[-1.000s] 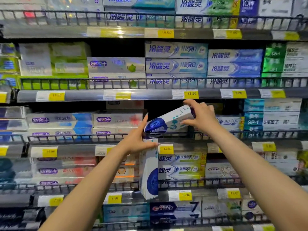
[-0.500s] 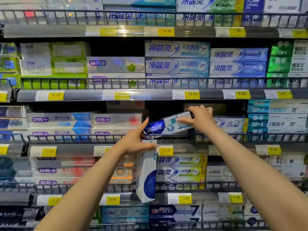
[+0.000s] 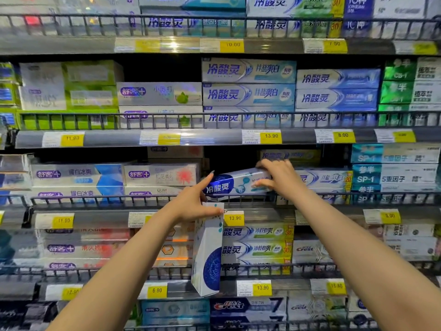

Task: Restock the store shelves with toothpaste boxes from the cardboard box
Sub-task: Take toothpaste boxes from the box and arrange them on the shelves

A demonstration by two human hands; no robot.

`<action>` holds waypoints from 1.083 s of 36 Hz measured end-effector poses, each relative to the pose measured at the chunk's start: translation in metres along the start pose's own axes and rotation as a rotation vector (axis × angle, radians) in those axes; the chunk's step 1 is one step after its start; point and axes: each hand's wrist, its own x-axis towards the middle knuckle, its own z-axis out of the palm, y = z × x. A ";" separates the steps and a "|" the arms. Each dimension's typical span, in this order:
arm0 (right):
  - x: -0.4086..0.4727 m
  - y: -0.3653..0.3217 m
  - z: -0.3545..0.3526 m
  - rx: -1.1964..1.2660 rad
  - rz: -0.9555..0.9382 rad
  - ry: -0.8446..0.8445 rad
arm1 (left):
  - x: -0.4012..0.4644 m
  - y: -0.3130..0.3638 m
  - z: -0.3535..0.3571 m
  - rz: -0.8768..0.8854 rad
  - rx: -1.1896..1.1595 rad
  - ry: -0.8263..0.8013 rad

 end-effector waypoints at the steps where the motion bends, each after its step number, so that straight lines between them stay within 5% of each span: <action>1: -0.001 0.001 0.004 0.000 0.012 -0.004 | 0.001 0.000 0.000 0.005 0.004 -0.001; 7: 0.000 0.006 0.007 -0.087 0.005 0.038 | 0.004 0.002 -0.002 -0.008 0.020 -0.023; 14: 0.007 0.012 0.006 0.099 -0.002 -0.025 | 0.005 0.002 -0.002 -0.016 0.005 -0.027; 21: 0.005 0.008 0.002 -0.072 -0.024 -0.080 | -0.021 0.001 -0.012 0.074 -0.136 0.109; 26: 0.011 -0.025 0.010 -0.099 -0.142 -0.022 | -0.028 -0.018 -0.033 -0.057 -0.140 0.219; 33: 0.023 -0.042 0.022 -0.196 -0.153 -0.050 | -0.020 -0.025 -0.037 -0.112 -0.025 0.062; 39: 0.027 -0.041 0.020 -0.124 -0.165 -0.085 | -0.015 -0.025 -0.037 -0.123 -0.064 0.090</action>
